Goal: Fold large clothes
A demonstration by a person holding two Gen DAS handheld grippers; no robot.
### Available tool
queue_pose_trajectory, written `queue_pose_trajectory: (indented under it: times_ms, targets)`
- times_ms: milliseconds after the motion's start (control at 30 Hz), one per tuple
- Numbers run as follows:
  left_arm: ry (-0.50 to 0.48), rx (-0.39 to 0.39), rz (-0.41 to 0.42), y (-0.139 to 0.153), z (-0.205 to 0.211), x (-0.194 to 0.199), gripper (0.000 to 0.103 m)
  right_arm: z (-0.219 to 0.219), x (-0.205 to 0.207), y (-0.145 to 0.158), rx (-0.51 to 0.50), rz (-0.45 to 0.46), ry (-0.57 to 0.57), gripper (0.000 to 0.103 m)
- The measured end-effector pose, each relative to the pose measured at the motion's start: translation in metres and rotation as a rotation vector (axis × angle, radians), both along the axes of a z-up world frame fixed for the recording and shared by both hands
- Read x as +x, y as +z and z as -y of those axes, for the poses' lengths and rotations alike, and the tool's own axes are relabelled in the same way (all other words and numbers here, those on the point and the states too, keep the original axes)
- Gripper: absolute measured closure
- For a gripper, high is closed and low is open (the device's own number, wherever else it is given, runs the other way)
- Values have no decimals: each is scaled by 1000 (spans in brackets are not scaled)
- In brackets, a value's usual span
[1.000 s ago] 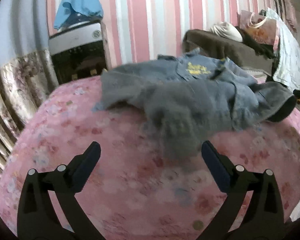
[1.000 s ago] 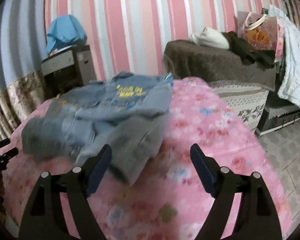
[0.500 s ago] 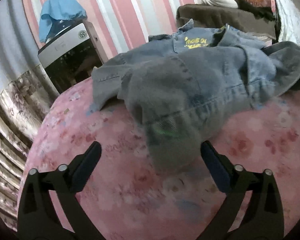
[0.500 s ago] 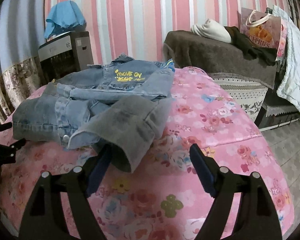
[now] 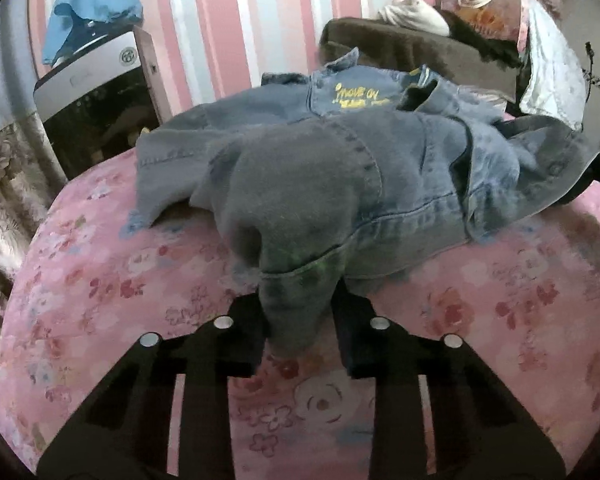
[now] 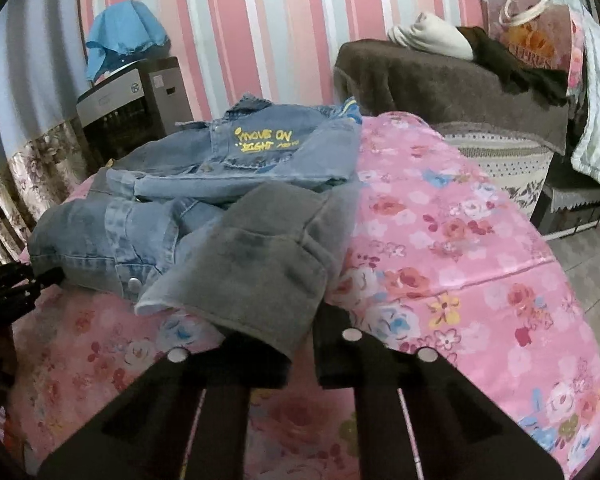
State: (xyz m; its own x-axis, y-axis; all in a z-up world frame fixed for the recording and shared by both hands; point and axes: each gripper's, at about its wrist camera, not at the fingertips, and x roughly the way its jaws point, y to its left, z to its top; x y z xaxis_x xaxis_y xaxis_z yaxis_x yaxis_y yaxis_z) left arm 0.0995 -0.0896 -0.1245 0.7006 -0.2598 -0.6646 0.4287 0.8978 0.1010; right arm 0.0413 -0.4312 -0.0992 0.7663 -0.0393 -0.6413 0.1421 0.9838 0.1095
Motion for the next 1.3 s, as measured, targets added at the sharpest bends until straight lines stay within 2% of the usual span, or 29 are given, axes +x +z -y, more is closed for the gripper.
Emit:
queue_pose_trajectory:
  times_ms: [167, 300, 467, 567, 700, 733, 767, 800, 833, 867, 900, 1033, 1133, 1233, 1300]
  targets:
    - [-3, -31, 62, 22, -5, -6, 91, 5, -5, 22, 12, 63, -16, 99]
    - [-10, -53, 111, 55, -10, -13, 96, 5, -12, 45, 23, 117, -14, 99]
    - [-2, -112, 193, 96, -20, -39, 98, 6, -30, 72, 51, 191, -2, 99]
    - [28, -172, 224, 117, -37, -56, 98, 7, -43, 86, 81, 227, 13, 99]
    - [52, -213, 198, 132, -54, -71, 97, 13, -59, 97, 77, 227, 0, 98]
    - [50, -207, 177, 131, -56, -74, 94, 17, -60, 94, 71, 191, -3, 96]
    - [52, -184, 154, 127, -57, -76, 92, 24, -64, 92, 73, 160, -9, 88]
    - [89, -158, 169, 125, -63, -85, 86, 29, -69, 90, 70, 146, -23, 63]
    - [116, -142, 177, 123, -69, -91, 65, 33, -75, 88, 61, 130, -35, 49]
    - [132, -129, 166, 120, -74, -95, 53, 36, -79, 84, 48, 105, -28, 38]
    - [160, -124, 158, 117, -83, -98, 40, 36, -85, 78, 26, 85, -9, 37]
    - [237, -134, 131, 108, -103, -95, 41, 28, -96, 61, -58, 28, 57, 34]
    - [235, -134, 124, 105, -100, -88, 41, 42, -115, 62, -23, 43, 85, 27]
    - [219, -138, 114, 102, -95, -81, 41, 70, -135, 74, -22, 104, -27, 27]
    - [214, -144, 116, 101, -92, -75, 41, 84, -134, 79, -14, 106, -90, 27]
